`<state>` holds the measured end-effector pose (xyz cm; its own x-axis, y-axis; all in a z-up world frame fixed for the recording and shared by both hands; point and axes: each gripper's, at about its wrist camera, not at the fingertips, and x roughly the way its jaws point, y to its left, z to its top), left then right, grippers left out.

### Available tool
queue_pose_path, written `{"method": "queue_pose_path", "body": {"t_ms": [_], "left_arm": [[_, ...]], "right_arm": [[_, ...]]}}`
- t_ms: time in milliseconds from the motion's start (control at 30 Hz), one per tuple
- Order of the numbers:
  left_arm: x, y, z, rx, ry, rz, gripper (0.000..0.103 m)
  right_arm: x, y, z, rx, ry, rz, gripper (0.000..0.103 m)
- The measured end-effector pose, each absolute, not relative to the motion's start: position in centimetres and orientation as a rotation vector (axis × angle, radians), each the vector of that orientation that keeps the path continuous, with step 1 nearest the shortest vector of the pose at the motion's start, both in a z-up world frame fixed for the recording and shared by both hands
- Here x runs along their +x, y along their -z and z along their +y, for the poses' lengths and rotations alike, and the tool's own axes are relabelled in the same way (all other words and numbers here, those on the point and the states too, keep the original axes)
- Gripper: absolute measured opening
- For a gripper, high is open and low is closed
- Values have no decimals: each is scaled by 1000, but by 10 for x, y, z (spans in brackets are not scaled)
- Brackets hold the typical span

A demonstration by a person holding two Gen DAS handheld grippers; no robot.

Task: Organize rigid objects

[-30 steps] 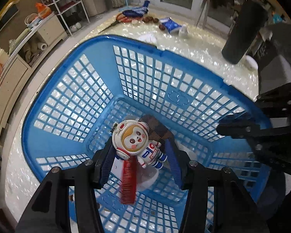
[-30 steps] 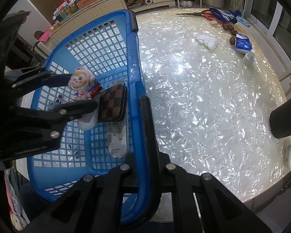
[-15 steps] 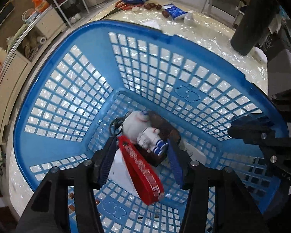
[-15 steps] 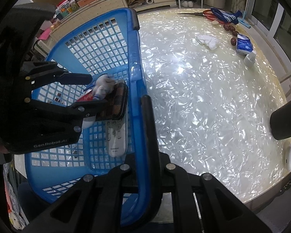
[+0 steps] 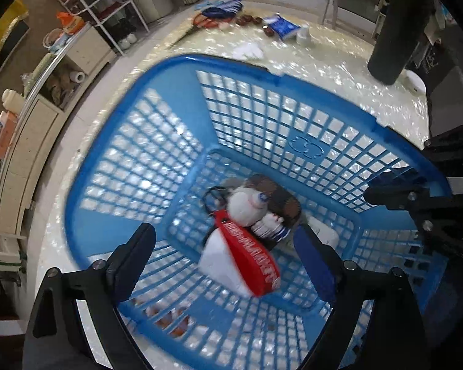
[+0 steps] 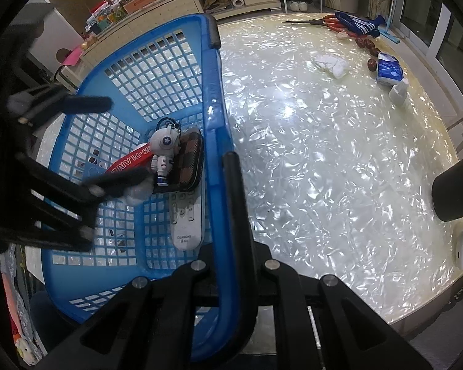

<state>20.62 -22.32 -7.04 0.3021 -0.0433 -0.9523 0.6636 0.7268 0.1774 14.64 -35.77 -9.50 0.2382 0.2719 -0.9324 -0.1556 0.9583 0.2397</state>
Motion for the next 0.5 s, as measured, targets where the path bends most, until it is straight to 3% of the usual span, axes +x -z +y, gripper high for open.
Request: {"method": "queue_pose_path", "body": {"t_ms": [300, 500], "left_arm": [[193, 5, -166, 497, 490, 1144, 101], [182, 0, -104, 433, 378, 1201, 102]], "right_arm": [[150, 98, -356, 92, -293, 1305, 8], [152, 100, -355, 82, -290, 1306, 8]]}}
